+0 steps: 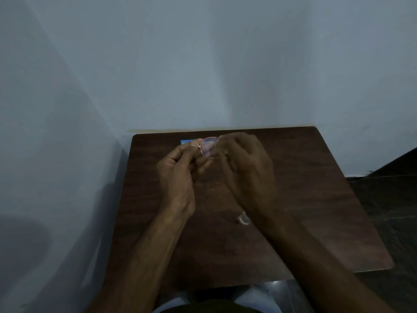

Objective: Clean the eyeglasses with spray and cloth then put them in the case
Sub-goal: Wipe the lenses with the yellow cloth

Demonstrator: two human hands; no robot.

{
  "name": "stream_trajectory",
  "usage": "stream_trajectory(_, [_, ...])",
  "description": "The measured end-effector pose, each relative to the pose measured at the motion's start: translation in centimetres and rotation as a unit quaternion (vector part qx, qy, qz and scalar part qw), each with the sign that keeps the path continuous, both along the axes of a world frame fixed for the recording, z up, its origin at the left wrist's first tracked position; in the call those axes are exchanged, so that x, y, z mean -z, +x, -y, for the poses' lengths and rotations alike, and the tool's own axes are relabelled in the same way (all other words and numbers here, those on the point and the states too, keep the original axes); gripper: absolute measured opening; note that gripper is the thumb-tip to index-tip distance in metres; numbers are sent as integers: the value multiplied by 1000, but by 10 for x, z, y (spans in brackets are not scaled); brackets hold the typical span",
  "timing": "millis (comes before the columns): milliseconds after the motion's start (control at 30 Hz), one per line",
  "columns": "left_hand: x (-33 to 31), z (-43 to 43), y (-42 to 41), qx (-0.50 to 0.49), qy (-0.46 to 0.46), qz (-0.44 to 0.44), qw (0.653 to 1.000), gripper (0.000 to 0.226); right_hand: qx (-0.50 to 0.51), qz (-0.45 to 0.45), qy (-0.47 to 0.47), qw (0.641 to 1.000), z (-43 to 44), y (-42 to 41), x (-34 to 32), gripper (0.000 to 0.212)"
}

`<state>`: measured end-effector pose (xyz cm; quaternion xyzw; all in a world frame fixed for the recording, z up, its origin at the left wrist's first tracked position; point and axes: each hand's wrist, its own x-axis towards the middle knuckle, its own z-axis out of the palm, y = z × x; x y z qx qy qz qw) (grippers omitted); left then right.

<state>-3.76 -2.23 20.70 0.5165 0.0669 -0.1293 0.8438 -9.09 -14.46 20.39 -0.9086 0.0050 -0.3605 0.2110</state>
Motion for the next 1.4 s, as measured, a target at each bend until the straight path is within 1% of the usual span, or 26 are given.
stream_trajectory(100, [-1, -1, 1, 4, 10, 4, 1000, 19, -29, -4, -2, 1000, -11, -7, 6, 23])
stream_trajectory(167, [1, -3, 0, 2, 10, 6, 1000, 19, -11, 6, 4, 1000, -2, -3, 6, 17])
stream_trajectory(233, [3, -5, 0, 0, 5, 6, 1000, 17, 20, 8, 32, 999, 10, 2, 0, 10])
stream_trajectory(300, [3, -7, 1, -1, -1, 4, 1000, 16, 12, -2, 91, 996, 19, 3, -7, 10])
stream_trajectory(367, [3, -9, 4, -6, -4, 3, 1000, 15, -9, -18, 178, 984, 30, 2, -14, 9])
stream_trajectory(433, [3, -13, 9, -13, 1, 8, 1000, 15, -19, -51, 273, 960, 45, 3, -19, 7])
stream_trajectory(500, [4, -16, 14, -19, 6, 13, 1000, 15, -46, -79, 361, 928, 58, 6, -21, 6])
stream_trajectory(567, [4, -20, 17, -18, 7, 16, 1000, 16, -80, -99, 410, 903, 63, 9, -22, 3])
stream_trajectory(633, [5, -22, 20, -17, 8, 15, 1000, 16, -109, -113, 413, 897, 62, 11, -23, 5])
stream_trajectory(733, [5, -26, 23, -17, 3, 7, 1000, 20, -144, -114, 397, 899, 57, 14, -21, 3])
stream_trajectory(833, [4, -27, 25, -26, -31, -1, 999, 18, -148, -90, 389, 905, 52, 17, -19, 6])
stream_trajectory(900, [2, -26, 24, -22, -68, -1, 997, 22, -153, -72, 387, 907, 48, 18, -20, 6])
stream_trajectory(1000, [0, -22, 14, -14, -137, -25, 990, 43, -158, -53, 374, 912, 45, 20, -23, 4])
stream_trajectory(1033, [0, -19, 11, -5, -148, -28, 989, 48, -159, -49, 371, 914, 44, 21, -24, 4])
stream_trajectory(1133, [3, -12, 8, 18, -141, -1, 990, 60, -161, -44, 370, 914, 43, 24, -25, 4])
stream_trajectory(1200, [3, -9, 11, 17, -135, 21, 991, 70, -160, -49, 370, 914, 43, 24, -25, 4])
stream_trajectory(1267, [1, -8, 14, 15, -114, 59, 992, 76, -158, -54, 365, 916, 43, 24, -25, 5])
stream_trajectory(1333, [-1, -9, 18, 18, -73, 102, 992, 71, -154, -57, 360, 918, 42, 25, -24, 6])
stream_trajectory(1400, [-2, -9, 22, 23, -35, 128, 991, 48, -150, -59, 364, 917, 42, 26, -24, 7])
